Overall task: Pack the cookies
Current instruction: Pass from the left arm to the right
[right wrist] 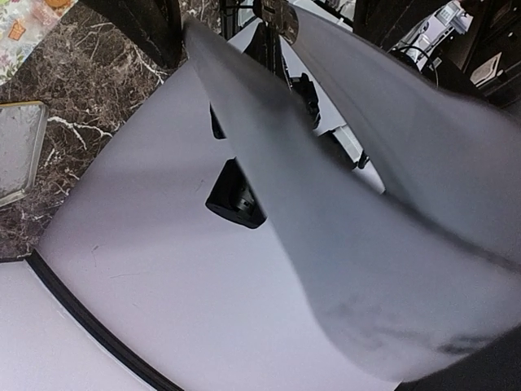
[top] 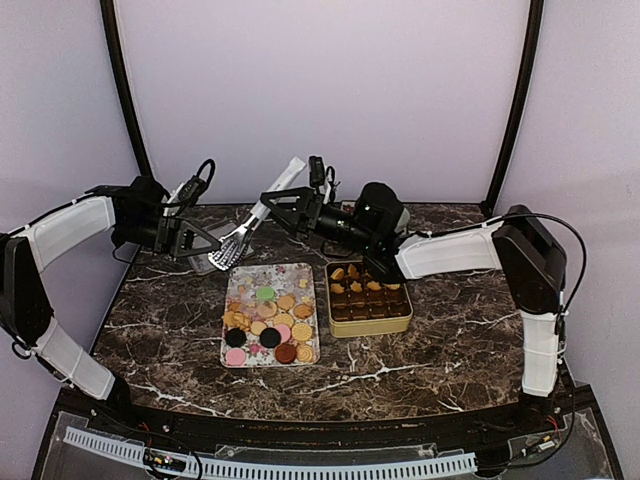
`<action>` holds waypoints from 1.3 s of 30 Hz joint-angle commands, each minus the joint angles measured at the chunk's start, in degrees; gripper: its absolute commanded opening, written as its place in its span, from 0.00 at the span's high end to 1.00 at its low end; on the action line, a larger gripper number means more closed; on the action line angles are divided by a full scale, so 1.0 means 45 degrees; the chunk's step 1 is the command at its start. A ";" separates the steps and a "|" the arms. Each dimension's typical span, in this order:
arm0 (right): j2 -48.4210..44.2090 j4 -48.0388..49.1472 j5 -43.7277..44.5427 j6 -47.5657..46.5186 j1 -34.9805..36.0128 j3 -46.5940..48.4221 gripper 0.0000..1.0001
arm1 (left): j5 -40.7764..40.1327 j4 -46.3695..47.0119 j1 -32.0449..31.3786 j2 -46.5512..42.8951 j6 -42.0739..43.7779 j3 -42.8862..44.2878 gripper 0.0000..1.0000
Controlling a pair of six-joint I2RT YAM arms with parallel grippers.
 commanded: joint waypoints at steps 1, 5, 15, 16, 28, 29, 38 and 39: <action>0.0318 0.1016 0.0162 -0.0063 0.0160 0.0389 0.28 | 0.0521 -0.0049 -0.0123 -0.0455 0.0360 0.0235 1.00; 0.0891 0.1653 -0.0130 0.0679 0.0169 0.1060 0.28 | 0.0555 -0.0185 -0.0141 -0.0459 0.0453 0.0144 1.00; 0.0569 0.1164 -0.0819 0.0242 0.0268 0.0964 0.33 | 0.0422 -0.0212 -0.0163 -0.0341 0.0557 0.0260 1.00; 0.0452 0.1164 -0.0748 0.0151 0.0258 0.0789 0.34 | 0.0400 -0.0197 -0.0163 -0.0337 0.0542 0.0244 1.00; -0.1292 -0.1028 0.0610 -0.2866 0.0257 -0.0335 0.50 | -0.1307 0.0926 -0.0163 -0.0564 -0.0343 -0.0548 0.92; -0.1385 -0.1244 0.0649 -0.3065 0.0274 -0.0343 0.50 | -0.1381 0.0927 -0.0163 -0.0563 -0.0332 -0.0572 0.90; -0.1868 -0.2674 0.1096 -0.4336 0.0285 -0.0454 0.51 | -0.2884 0.1163 -0.0156 -0.0610 -0.0812 -0.0468 0.52; -0.1905 -0.2856 0.1152 -0.4491 0.0312 -0.0484 0.51 | -0.3138 0.1186 -0.0157 -0.0615 -0.0928 -0.0450 0.49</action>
